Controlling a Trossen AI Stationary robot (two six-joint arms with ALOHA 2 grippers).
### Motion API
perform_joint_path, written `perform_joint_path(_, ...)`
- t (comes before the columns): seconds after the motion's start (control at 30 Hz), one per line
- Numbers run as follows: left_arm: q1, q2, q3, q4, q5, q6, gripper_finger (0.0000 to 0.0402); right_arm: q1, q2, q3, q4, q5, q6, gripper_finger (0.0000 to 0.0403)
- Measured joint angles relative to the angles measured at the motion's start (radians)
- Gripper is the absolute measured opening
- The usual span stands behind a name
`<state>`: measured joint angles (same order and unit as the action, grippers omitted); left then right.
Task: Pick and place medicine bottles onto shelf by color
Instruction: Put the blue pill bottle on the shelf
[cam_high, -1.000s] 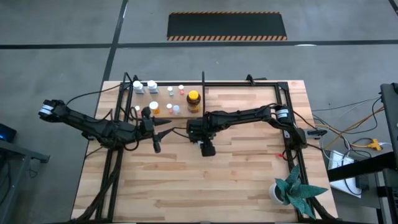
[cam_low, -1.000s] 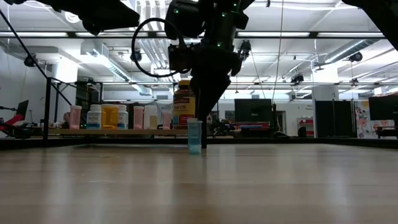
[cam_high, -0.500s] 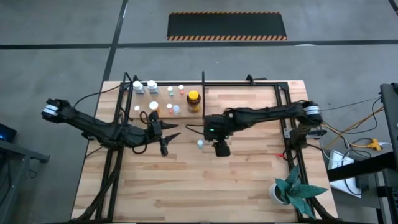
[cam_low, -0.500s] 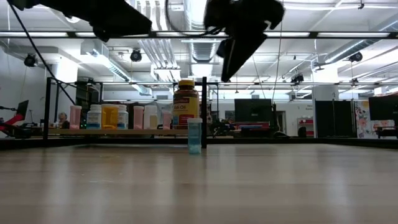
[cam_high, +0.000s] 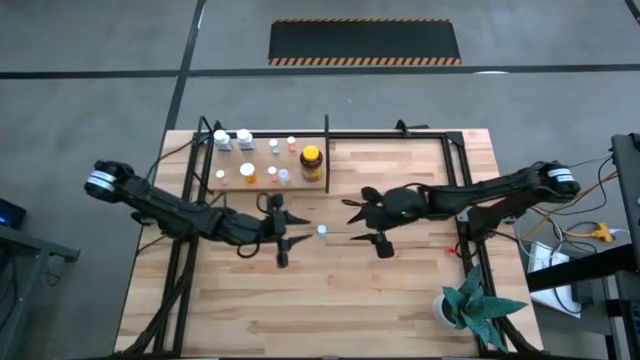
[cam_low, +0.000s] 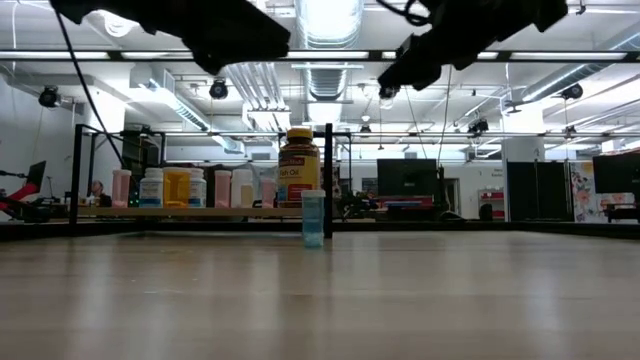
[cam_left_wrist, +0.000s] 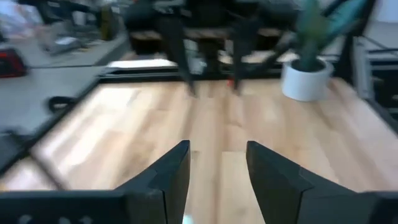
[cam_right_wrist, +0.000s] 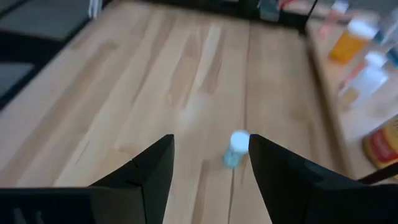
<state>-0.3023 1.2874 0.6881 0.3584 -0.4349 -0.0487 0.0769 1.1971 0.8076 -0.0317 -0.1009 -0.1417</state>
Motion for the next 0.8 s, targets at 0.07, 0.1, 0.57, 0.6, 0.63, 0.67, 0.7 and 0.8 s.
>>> perform_joint_path(0.07,0.000,0.043,0.032,-0.002,0.054,-0.002,0.0144,0.000,-0.033,-0.039,0.051,0.000,-0.009,0.0198)
perform_joint_path(0.1,0.000,0.064,0.049,-0.008,0.061,-0.005,0.0148,0.000,-0.047,-0.052,0.065,0.000,-0.012,0.0198)
perform_joint_path(0.57,0.073,0.337,0.297,-0.361,0.044,-0.103,0.0259,0.006,-0.082,-0.089,0.069,-0.003,-0.079,0.0199)
perform_joint_path(0.6,0.080,0.352,0.299,-0.363,0.037,-0.103,0.0259,0.006,-0.082,-0.092,0.070,-0.002,-0.079,0.0198)
perform_joint_path(0.63,0.089,0.365,0.302,-0.361,0.037,-0.103,0.0257,0.006,-0.083,-0.093,0.066,-0.002,-0.079,0.0198)
perform_joint_path(0.67,0.097,0.376,0.303,-0.360,0.037,-0.103,0.0256,0.006,-0.084,-0.094,0.064,-0.003,-0.078,0.0198)
perform_joint_path(0.7,0.105,0.384,0.302,-0.363,0.037,-0.103,0.0254,0.006,-0.084,-0.095,0.065,-0.003,-0.078,0.0198)
perform_joint_path(0.8,0.123,0.397,0.299,-0.362,0.036,-0.103,0.0250,0.006,-0.083,-0.098,0.064,-0.002,-0.077,0.0199)
